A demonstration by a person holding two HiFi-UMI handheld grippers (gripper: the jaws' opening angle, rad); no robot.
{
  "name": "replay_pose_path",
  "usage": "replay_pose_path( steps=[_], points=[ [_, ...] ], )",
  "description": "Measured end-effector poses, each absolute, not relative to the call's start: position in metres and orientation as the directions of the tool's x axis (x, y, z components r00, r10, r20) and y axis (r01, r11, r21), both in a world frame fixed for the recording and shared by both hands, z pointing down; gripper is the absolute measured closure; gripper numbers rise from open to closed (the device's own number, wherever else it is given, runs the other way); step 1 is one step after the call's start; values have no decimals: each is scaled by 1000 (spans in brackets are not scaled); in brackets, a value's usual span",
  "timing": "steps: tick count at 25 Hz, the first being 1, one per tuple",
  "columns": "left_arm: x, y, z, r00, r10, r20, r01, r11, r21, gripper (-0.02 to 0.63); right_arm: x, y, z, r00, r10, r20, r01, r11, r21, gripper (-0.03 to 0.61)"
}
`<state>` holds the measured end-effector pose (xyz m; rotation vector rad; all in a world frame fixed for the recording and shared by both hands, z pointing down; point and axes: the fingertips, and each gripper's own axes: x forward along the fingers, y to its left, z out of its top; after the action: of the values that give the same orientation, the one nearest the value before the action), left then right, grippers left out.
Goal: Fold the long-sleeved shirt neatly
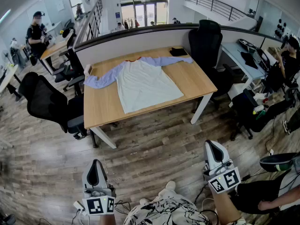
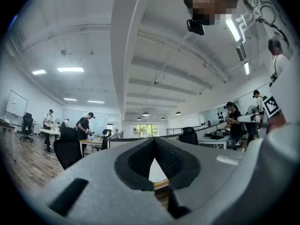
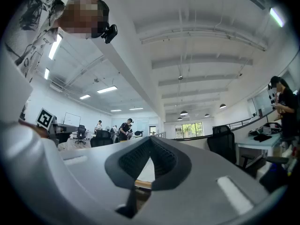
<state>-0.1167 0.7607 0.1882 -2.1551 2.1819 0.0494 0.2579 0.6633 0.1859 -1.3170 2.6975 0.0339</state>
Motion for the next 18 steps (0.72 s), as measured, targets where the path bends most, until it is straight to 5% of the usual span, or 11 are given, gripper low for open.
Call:
replay_pose_path(
  steps=[18],
  points=[
    [-112,756,187,5,-996,-85,-999,0,-53,610,258,660,186,-595,-789,-155,-792,608,-58,581]
  ],
)
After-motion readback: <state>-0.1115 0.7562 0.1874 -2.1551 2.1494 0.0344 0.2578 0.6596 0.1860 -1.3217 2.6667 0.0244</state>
